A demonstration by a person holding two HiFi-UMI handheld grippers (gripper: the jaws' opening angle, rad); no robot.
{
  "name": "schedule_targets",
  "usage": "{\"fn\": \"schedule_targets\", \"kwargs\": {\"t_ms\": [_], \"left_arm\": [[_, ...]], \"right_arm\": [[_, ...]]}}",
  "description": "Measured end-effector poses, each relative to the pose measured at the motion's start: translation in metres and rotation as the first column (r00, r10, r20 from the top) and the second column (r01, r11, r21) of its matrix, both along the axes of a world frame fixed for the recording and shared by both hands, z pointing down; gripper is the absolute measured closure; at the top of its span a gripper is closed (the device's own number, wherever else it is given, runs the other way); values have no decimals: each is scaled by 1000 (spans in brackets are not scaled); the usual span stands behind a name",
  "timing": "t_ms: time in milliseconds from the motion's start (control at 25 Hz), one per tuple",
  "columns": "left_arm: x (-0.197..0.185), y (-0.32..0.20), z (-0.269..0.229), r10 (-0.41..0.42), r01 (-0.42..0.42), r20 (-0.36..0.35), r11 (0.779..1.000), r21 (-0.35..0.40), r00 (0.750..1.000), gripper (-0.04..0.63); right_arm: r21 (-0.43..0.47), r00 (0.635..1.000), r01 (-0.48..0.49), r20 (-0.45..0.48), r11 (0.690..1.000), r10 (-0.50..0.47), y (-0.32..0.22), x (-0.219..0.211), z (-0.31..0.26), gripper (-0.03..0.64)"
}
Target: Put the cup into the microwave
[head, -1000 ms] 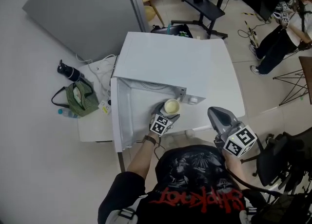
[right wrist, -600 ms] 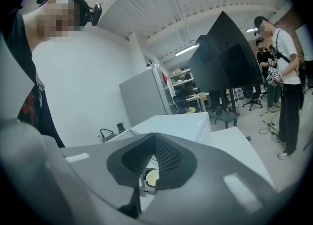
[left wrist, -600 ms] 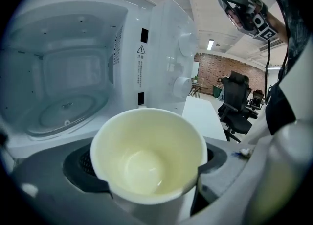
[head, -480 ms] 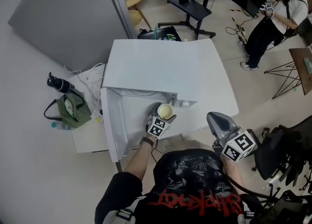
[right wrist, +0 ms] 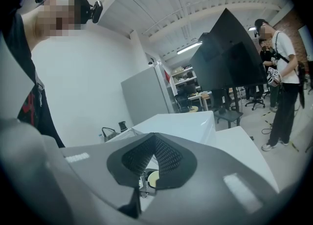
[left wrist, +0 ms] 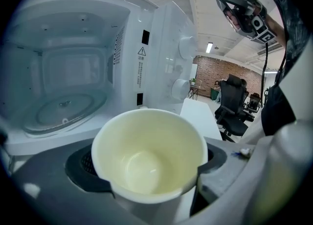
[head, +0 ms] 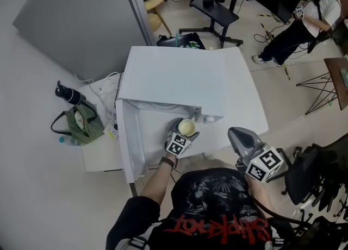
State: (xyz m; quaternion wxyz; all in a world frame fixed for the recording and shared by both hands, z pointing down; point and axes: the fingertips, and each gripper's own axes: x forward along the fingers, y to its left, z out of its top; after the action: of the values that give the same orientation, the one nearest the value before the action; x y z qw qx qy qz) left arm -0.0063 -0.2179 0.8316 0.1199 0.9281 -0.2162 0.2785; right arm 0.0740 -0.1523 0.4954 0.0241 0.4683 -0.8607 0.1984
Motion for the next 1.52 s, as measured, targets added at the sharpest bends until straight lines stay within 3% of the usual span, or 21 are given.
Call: {"fn": "schedule_targets", "kwargs": {"t_ms": [320,680,1000,1240,1520], "left_arm": [[-23,34,-13,-43,42,-34,999,-16,999,129],[-73,46,-61,-178,183,-77,981,61,981,129],[-99,-4,-106,-282,299,-146,947,114,948,129],[-97,-56,-105,-294,304,-94,945,122,951,129],[-93,-112,-84,-308,310,-43,948,76,950,129]], "right_arm": [[-9,998,60,20,998,-60,-4,-24,7,617],[-17,985,169,49,985,-168,-3,-62,14,617],[-10,980,193,50,981,-193,4,-68,11,617],[-13,990,139,40,990,-139,9,-45,9,617],[-29,998,55,32,998,-54,14,-17,12,617]]}}
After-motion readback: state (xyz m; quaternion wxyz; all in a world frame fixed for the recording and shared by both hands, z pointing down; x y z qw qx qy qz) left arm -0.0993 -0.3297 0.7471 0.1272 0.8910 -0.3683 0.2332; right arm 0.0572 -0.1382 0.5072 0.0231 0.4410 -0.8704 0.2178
